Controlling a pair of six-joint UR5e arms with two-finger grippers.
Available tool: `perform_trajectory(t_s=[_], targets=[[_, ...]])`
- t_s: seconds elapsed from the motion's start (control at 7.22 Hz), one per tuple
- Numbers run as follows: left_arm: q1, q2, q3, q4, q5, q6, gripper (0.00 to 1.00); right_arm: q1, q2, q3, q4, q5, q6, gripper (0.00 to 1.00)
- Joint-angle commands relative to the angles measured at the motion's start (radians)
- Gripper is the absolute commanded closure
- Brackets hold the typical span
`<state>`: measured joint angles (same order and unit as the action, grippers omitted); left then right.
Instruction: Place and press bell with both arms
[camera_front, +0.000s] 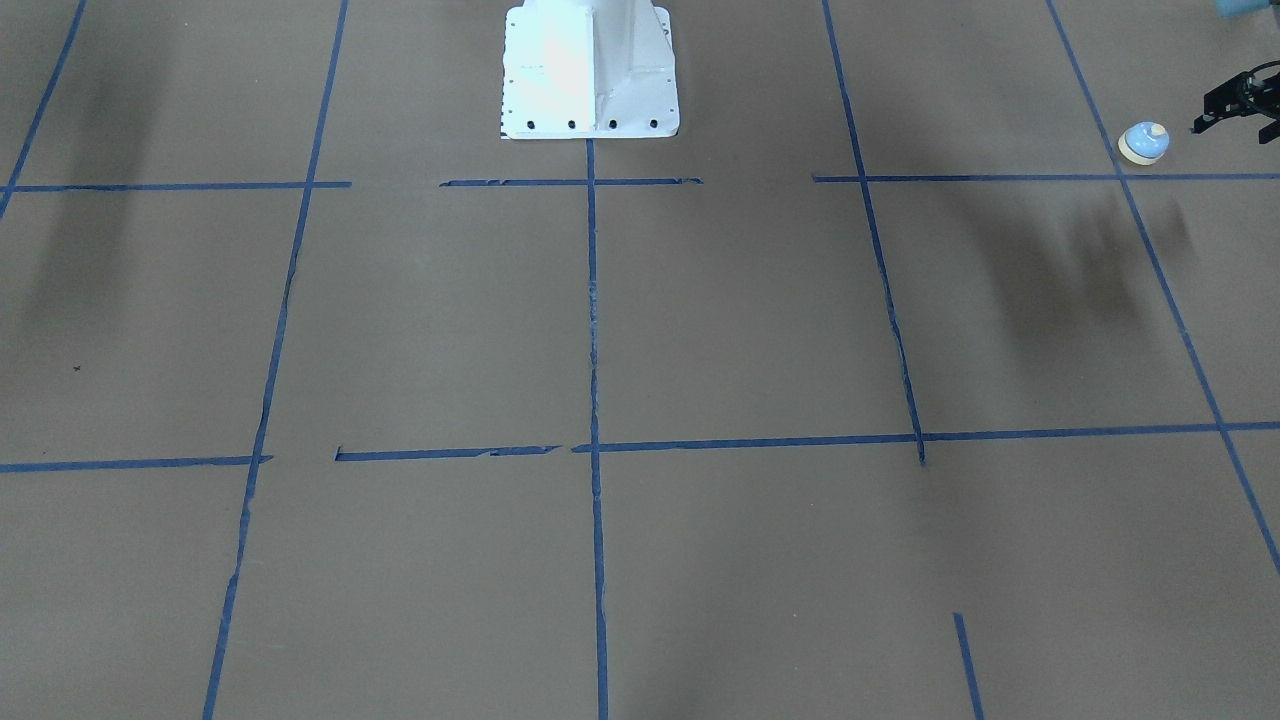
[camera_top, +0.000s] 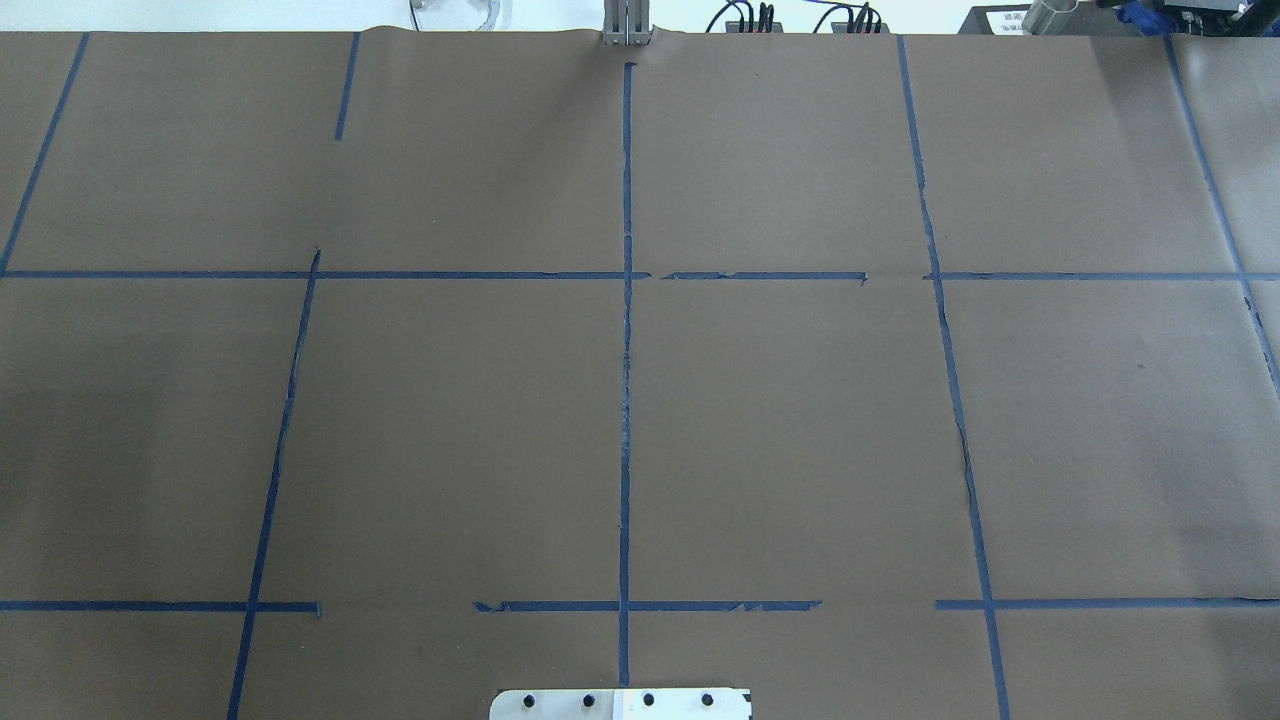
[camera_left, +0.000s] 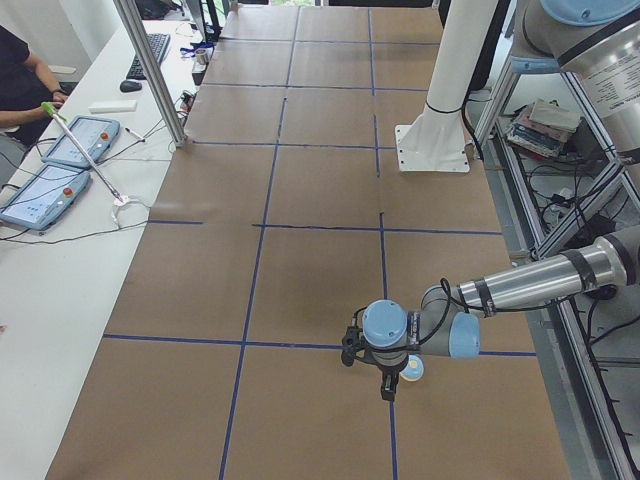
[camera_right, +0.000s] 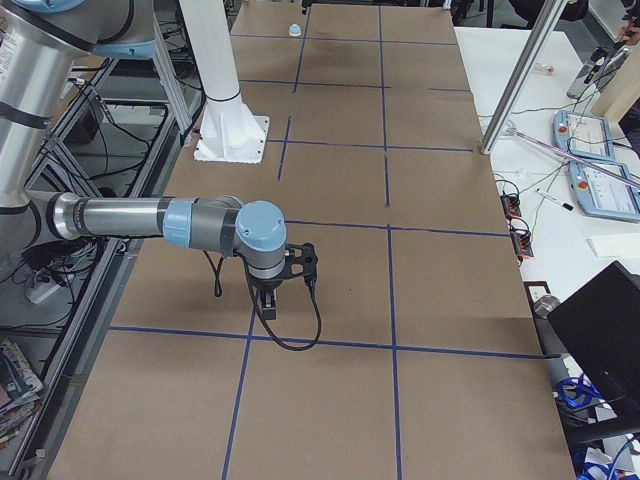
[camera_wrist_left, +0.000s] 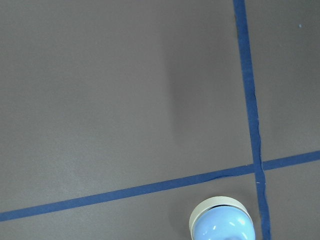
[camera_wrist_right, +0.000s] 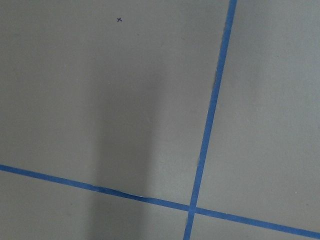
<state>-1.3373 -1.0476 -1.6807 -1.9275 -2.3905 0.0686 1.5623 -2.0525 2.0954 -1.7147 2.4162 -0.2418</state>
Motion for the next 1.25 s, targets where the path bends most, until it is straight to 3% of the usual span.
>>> perform_trajectory(t_s=[0.0, 1.11], targets=[[0.085, 0.001, 0.001, -0.008, -0.047, -0.061, 0.0, -0.004, 0.002, 0.0, 0.004, 0.001, -0.002, 0.0], [0.239, -0.008, 0.044, -0.015, -0.047, -0.085, 0.0, -0.018, 0.002, 0.0, 0.006, 0.018, -0.002, 0.0]])
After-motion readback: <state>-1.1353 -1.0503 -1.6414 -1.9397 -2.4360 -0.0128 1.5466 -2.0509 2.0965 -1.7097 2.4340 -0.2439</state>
